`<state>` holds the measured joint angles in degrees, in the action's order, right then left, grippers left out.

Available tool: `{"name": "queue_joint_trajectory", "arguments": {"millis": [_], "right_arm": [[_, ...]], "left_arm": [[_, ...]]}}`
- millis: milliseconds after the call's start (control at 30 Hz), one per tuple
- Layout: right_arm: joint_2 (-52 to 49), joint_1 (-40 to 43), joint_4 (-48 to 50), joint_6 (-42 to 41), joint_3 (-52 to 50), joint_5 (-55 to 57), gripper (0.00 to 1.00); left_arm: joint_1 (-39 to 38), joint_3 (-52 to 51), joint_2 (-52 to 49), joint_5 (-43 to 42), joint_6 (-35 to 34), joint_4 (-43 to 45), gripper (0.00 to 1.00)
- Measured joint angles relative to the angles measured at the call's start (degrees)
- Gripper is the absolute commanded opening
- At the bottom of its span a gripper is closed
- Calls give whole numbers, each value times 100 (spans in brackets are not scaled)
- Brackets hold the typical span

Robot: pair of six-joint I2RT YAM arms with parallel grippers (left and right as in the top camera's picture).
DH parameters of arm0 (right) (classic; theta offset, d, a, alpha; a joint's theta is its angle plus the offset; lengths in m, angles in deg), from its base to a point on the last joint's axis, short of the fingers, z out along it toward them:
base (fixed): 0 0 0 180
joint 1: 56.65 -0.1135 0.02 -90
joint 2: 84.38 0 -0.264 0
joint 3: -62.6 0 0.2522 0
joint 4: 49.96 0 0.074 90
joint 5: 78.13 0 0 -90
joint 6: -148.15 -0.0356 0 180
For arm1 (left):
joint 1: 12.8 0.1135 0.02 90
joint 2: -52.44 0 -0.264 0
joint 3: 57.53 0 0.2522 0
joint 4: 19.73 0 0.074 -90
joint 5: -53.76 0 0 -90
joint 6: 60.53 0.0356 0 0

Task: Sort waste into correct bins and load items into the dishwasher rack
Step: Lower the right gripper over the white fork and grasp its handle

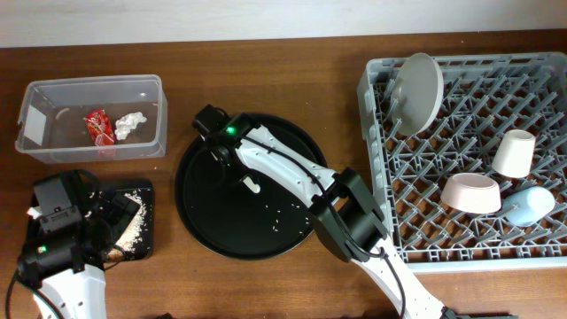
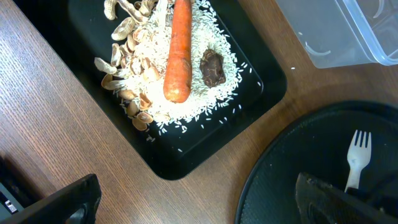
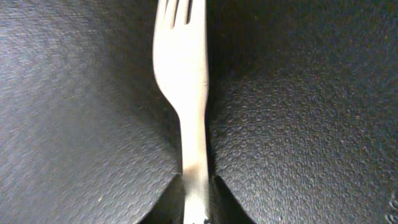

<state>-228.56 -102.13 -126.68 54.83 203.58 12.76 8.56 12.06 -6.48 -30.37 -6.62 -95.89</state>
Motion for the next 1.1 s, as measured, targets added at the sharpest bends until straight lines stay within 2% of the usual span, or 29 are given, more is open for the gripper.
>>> {"name": "queue_joint_trajectory", "arguments": {"millis": [1100], "right_arm": [[131, 4, 79, -122, -238, -90, 12]], "left_arm": [[0, 0, 0, 0, 0, 0, 99]]}}
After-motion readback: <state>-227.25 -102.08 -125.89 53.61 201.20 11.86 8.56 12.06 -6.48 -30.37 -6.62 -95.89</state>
